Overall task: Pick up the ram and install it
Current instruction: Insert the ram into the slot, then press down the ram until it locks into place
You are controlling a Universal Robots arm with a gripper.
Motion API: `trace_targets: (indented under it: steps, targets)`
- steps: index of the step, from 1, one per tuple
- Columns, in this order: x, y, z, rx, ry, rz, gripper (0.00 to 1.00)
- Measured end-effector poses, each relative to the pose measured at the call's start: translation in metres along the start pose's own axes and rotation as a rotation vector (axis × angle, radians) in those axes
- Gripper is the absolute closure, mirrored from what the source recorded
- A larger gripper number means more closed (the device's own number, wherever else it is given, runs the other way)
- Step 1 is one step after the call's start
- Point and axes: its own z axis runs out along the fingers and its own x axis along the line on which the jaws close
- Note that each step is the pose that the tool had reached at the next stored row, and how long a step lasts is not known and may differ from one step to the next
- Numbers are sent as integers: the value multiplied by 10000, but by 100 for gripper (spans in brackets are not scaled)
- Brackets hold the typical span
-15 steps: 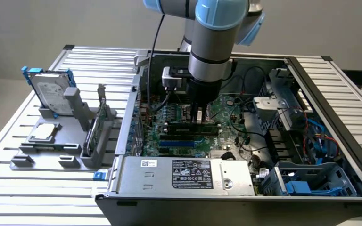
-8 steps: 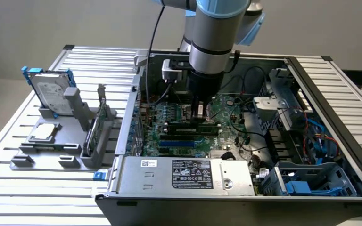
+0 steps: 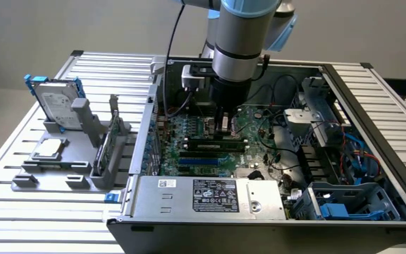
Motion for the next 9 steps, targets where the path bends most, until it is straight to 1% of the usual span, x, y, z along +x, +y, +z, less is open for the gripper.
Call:
trace_targets:
  steps: [9]
  targets:
    - [0,0,0,0,1,0,89]
